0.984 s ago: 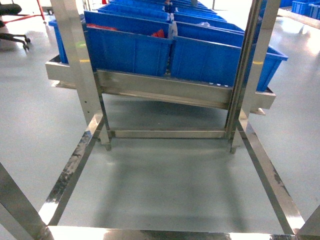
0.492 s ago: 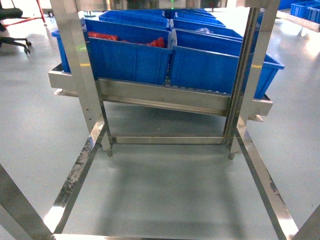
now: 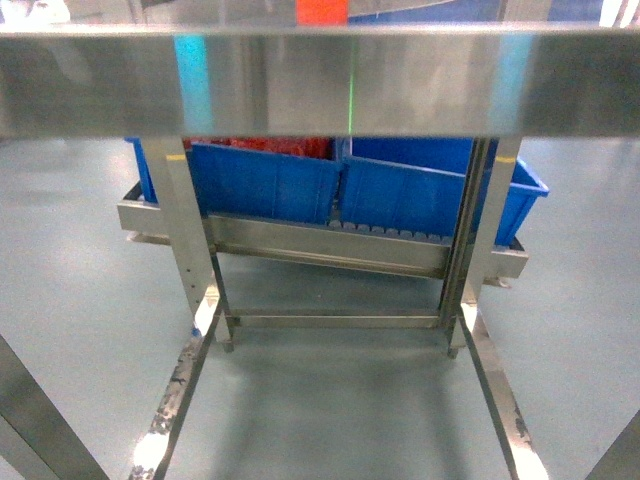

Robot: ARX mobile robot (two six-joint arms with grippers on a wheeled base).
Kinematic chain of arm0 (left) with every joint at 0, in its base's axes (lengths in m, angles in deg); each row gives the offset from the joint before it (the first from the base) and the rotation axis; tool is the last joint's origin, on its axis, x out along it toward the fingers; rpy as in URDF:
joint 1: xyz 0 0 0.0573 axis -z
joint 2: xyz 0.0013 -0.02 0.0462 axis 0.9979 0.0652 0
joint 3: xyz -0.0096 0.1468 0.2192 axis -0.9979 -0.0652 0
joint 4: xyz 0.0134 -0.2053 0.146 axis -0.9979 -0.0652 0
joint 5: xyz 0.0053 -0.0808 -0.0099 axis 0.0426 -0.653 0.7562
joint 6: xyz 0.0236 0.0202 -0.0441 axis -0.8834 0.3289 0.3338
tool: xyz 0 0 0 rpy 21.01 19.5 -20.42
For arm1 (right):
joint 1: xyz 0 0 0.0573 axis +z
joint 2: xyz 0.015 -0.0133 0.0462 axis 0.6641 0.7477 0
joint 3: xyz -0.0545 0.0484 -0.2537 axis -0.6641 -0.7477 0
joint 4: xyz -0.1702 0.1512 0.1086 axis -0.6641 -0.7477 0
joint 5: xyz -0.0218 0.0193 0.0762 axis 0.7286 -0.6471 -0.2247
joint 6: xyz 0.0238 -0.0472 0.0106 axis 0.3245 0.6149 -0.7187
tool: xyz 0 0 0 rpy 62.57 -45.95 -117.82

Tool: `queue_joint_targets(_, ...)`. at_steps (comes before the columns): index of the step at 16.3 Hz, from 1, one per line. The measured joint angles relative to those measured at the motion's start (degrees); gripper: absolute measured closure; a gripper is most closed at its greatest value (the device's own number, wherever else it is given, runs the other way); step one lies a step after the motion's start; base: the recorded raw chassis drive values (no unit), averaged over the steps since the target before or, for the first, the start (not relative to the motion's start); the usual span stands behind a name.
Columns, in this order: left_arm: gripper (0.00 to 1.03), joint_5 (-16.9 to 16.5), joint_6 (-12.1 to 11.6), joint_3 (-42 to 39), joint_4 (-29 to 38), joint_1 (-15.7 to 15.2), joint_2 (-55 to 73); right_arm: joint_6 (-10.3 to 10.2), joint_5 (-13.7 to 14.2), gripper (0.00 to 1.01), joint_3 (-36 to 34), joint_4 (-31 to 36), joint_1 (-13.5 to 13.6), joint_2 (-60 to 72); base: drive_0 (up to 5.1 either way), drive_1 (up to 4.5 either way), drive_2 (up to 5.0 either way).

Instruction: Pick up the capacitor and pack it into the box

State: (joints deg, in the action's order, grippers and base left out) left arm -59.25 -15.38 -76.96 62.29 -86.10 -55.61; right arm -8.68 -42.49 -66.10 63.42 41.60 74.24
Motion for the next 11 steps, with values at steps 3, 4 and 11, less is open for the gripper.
queue_joint_targets(3,0.05,0.0,-0.26,0.0,-0.04,0.0,0.0,-0.02,0.0,0.03,0.0,-0.02,0.0,0.0,0.0,0.0,0.0)
queue_joint_targets(4,0.05,-0.07,-0.28,0.0,-0.04,0.0,0.0,-0.11,0.07,0.03,0.0,0.02,0.0,0.0,0.0,0.0,0.0)
queue_joint_targets(11,0.05,-0.04,-0.31,0.0,-0.04,0.0,0.0,-0.04,0.02,0.03,0.0,-0.04,0.0,0.0,0.0,0.0,0.0)
